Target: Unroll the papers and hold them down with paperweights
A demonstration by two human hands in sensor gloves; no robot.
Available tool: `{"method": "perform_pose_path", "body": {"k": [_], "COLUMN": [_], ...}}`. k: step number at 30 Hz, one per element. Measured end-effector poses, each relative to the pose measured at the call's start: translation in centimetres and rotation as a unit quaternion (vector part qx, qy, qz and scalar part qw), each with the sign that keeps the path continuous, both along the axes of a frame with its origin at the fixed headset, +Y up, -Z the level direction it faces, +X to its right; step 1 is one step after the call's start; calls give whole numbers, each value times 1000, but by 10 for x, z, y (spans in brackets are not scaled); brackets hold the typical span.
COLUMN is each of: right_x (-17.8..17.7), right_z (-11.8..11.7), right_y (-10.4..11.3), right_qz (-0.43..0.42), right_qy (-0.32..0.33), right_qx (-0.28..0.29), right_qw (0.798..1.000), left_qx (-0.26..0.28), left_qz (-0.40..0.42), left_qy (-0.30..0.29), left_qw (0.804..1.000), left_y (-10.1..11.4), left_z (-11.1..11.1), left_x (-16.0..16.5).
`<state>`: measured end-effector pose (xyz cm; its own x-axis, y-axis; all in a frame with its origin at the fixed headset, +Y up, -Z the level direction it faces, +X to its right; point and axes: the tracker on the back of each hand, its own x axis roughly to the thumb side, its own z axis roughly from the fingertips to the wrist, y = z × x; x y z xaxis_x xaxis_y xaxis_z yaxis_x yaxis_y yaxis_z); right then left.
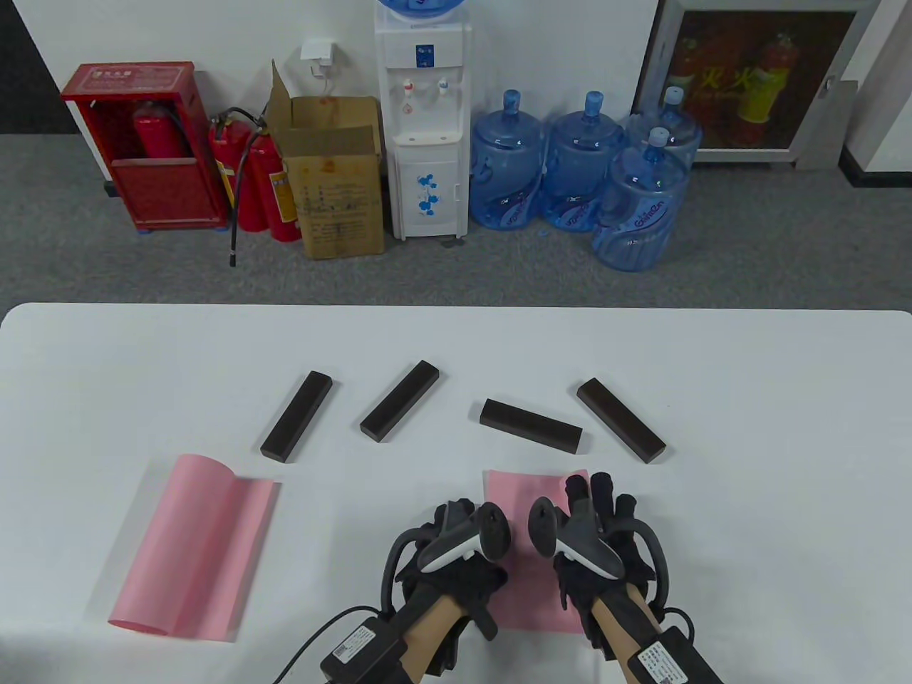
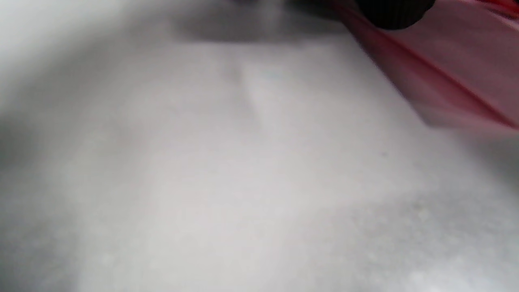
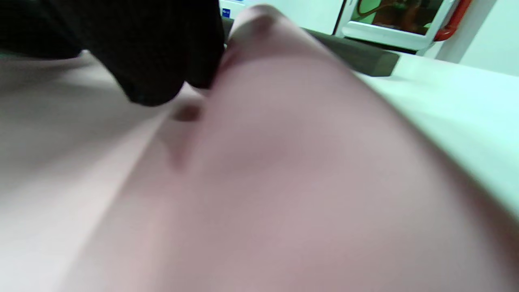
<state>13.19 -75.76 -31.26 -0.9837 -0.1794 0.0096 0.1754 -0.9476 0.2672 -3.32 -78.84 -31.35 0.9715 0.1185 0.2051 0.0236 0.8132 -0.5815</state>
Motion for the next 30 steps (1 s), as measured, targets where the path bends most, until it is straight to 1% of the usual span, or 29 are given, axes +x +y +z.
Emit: {"method": "perform_pose_path", "body": {"k": [1, 5, 7, 10, 16, 18, 22, 24, 25, 30], "right_x": [4, 25, 39, 66, 113, 130, 152, 163, 167, 178], "right_z": [-1, -3, -4, -4, -3, -3, 0, 1, 2, 3], "right_y": [1, 1, 0, -5, -6, -6, -8, -11, -11, -12], "right_qz": [16, 65, 65, 27, 7, -13, -42, -96, -109, -125], "right_qy": [-6, -31, -47, -75, -115, -125, -141, -148, -155, -164], "right_qx": [-7, -5, -5, -15, -4, -6, 4, 3, -6, -13], "right_qw": [1000, 997, 997, 997, 993, 992, 989, 984, 982, 978], "left_qx": [0, 1, 1, 1, 1, 2, 1, 1, 0, 0], "left_qz": [0, 0, 0, -1, 0, 0, -2, -3, -4, -11], "left_qy": [0, -2, -2, -3, -3, -4, -4, -4, -4, -5], "left_qw": [1000, 1000, 1000, 1000, 1000, 1000, 1000, 1000, 1000, 1000], "left_y": [0, 0, 0, 0, -1, -1, 0, 0, 0, 0], "left_z": [0, 0, 0, 0, 1, 1, 1, 1, 1, 1], "left_x": [0, -1, -1, -1, -1, -1, -1, -1, -1, 0]}}
